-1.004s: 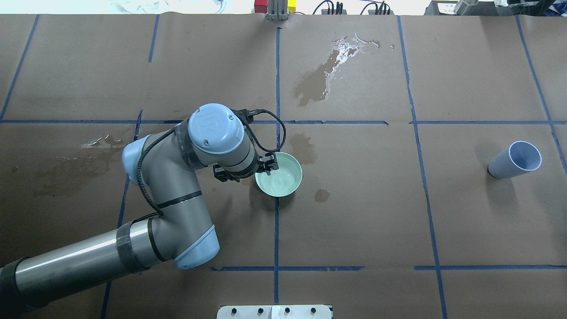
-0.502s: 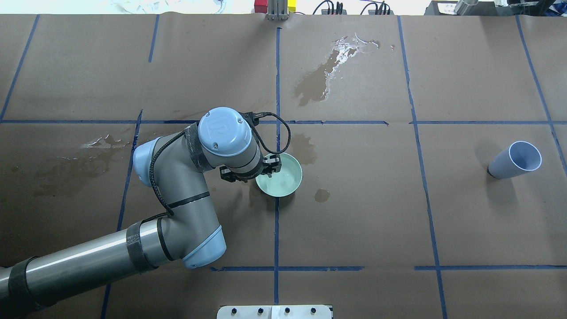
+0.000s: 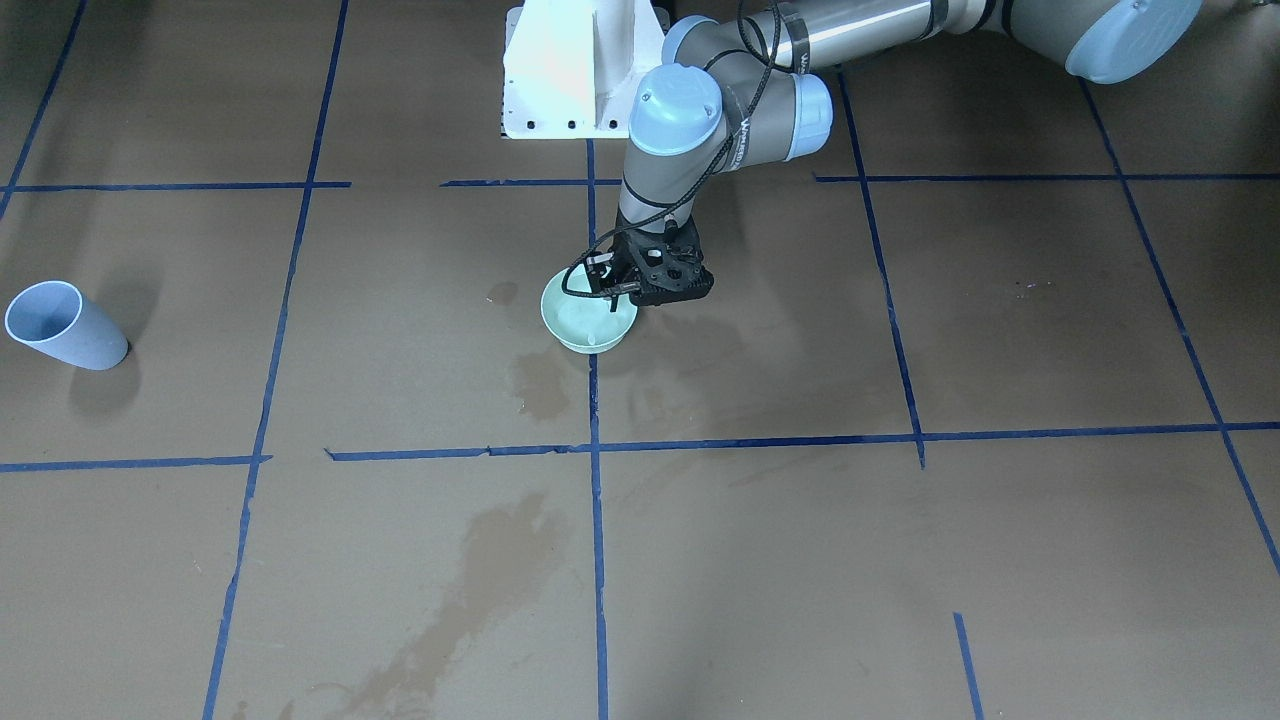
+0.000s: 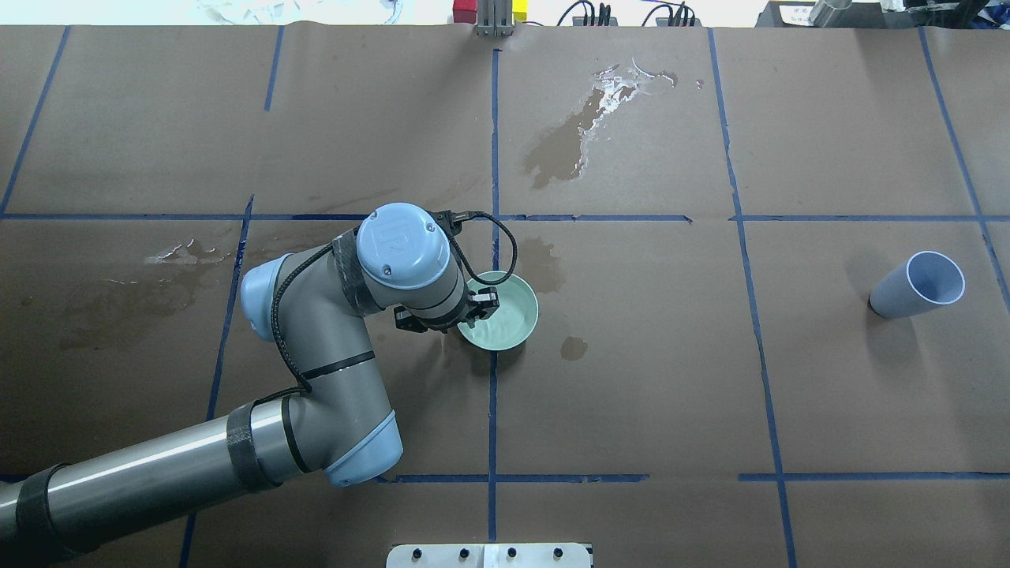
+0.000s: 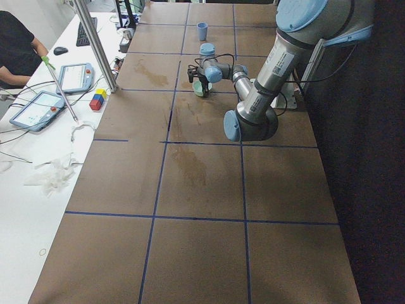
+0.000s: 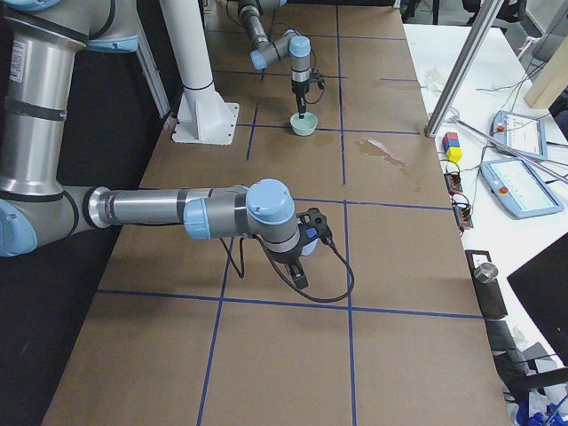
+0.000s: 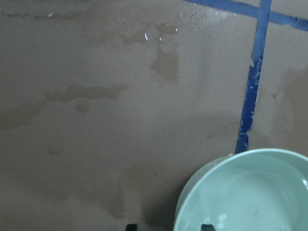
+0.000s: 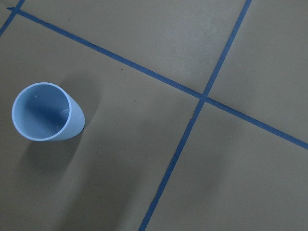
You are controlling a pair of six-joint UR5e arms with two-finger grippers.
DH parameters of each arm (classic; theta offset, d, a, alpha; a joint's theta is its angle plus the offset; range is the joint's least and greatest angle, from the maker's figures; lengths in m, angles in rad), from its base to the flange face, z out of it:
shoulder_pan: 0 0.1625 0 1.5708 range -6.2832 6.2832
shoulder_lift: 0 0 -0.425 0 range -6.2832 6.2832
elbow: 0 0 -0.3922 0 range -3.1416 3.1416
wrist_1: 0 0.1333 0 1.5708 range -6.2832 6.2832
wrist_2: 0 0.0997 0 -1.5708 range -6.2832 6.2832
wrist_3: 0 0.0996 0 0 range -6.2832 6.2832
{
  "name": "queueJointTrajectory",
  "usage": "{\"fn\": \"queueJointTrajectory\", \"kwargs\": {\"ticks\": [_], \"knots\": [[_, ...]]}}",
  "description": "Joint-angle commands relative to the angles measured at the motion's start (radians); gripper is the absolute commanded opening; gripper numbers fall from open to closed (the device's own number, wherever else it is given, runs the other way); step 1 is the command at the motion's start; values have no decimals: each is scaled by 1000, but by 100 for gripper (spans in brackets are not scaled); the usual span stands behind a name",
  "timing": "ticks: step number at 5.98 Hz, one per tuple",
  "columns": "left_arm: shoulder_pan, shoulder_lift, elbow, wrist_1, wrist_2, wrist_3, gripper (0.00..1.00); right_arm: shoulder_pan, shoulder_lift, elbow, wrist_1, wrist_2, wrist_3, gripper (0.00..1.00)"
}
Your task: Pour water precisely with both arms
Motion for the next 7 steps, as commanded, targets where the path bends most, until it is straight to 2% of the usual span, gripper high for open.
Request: {"fn": "queueJointTrajectory", "kwargs": {"ticks": [1,2,4,6,7], "knots": [[6,0,14,-3,0,0,26,-18,-1,3,-11,-3,-6,100],[6,-2,13,-3,0,2,12,-31,-1,3,-13,-3,-7,100],[0,-2,-2,4,0,29,0,-22,-1,3,-13,-5,-7,100],[-34,27,-60,7,-6,28,0,-15,-1,5,-11,-5,-7,100],[-42,99,-137,1,-8,30,0,-12,-3,6,-11,-5,-7,100]]}}
